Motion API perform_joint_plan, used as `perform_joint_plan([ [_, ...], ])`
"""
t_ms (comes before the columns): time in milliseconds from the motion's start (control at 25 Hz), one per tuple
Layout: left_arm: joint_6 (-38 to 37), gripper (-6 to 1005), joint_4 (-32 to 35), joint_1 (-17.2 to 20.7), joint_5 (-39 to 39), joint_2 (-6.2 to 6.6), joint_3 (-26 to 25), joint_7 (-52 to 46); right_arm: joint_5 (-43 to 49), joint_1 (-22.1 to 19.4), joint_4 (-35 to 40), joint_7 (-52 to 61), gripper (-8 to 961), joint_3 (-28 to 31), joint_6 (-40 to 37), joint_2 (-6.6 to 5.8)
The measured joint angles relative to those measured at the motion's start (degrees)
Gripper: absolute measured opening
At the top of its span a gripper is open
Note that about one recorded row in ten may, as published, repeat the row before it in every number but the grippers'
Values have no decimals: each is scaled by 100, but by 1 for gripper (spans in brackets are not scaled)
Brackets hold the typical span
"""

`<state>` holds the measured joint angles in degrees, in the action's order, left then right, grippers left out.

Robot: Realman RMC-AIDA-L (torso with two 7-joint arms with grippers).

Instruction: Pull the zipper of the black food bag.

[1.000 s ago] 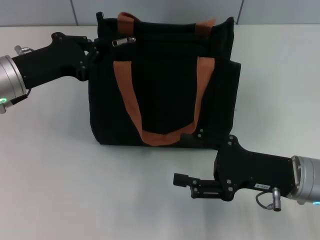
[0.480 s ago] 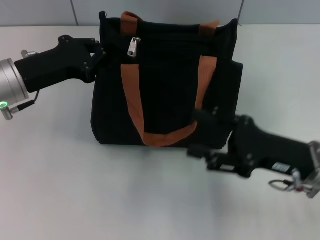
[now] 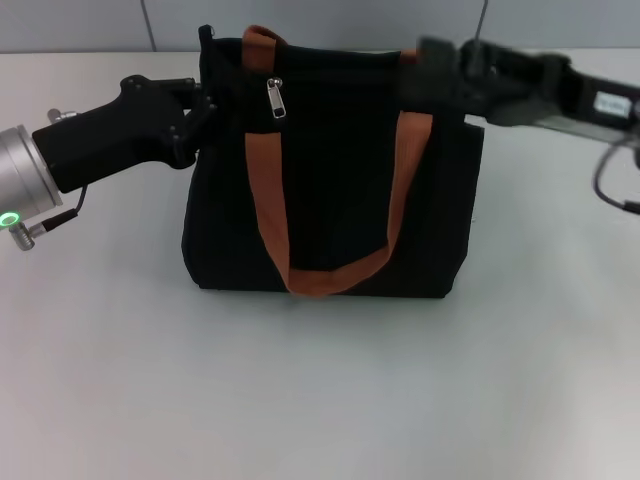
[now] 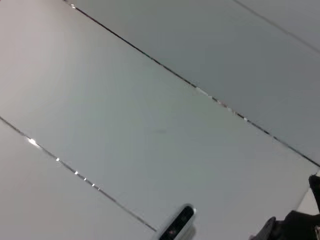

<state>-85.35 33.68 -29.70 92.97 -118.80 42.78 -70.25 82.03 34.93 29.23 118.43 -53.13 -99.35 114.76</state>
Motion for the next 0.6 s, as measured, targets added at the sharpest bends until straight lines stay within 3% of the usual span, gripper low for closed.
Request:
perform_joint_plan([
  [120,-4,18,-16,12,-125,-1,12,-6,25,208,-3,175,826,-56,301,58],
  [360,-26,18,-20,-39,-312,-3,50,-32,51,214,93,-868,825,-49,777,395],
  [600,-65,18,-156,-207,-402,-11,59,-35,-65,169,-24,-2132,826,-85,922,490],
])
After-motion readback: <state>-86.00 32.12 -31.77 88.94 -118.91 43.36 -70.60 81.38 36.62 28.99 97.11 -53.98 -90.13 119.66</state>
